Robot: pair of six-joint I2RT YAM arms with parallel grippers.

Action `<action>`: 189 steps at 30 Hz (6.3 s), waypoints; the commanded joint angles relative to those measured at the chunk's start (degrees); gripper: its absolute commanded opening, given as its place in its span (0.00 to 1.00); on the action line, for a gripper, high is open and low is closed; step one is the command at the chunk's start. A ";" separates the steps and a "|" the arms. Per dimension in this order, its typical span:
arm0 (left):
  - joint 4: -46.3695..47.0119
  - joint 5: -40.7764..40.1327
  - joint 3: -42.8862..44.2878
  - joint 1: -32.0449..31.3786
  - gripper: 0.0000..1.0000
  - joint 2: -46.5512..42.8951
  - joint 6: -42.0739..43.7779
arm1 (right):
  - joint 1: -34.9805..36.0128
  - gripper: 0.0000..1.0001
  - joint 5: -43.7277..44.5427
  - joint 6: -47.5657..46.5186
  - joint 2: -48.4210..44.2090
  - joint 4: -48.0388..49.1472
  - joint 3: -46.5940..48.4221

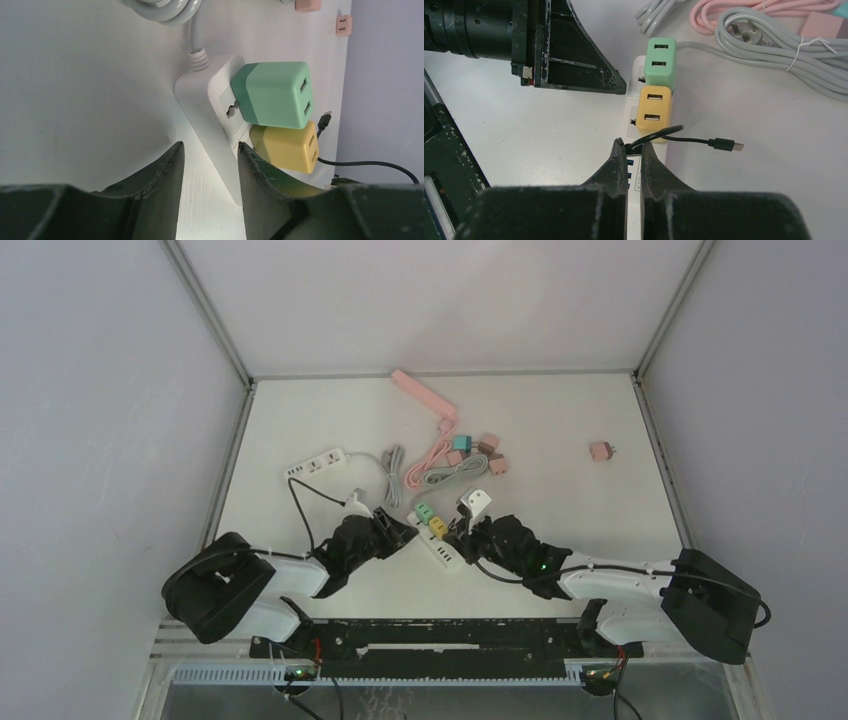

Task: Insert the plug
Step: Insert the plug into the socket, then press the plug into the socket.

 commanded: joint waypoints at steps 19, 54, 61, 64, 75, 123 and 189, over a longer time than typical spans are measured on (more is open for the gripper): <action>4.60 2.57 6.04 0.30 0.41 7.75 -2.21 | 4.34 0.00 5.35 -3.20 6.56 2.27 0.41; 4.62 3.23 6.02 0.29 0.36 8.02 -3.14 | 11.20 0.00 17.87 0.00 10.66 -0.29 1.64; 4.63 3.28 6.03 0.19 0.36 8.06 -3.23 | 11.19 0.00 18.47 1.94 12.56 -0.03 2.50; 4.65 3.33 6.03 0.21 0.36 8.04 -3.23 | 11.27 0.00 18.05 2.78 12.44 -0.23 2.77; 4.59 3.42 6.19 0.22 0.36 8.28 -3.40 | 12.56 0.00 20.13 4.38 11.06 -3.24 2.79; 4.79 3.83 6.26 0.21 0.36 8.71 -4.45 | 17.08 0.06 29.14 10.80 16.34 -6.65 5.27; 4.87 5.41 7.56 0.17 0.36 9.86 -4.42 | 16.02 0.00 27.69 14.08 14.10 -18.22 7.81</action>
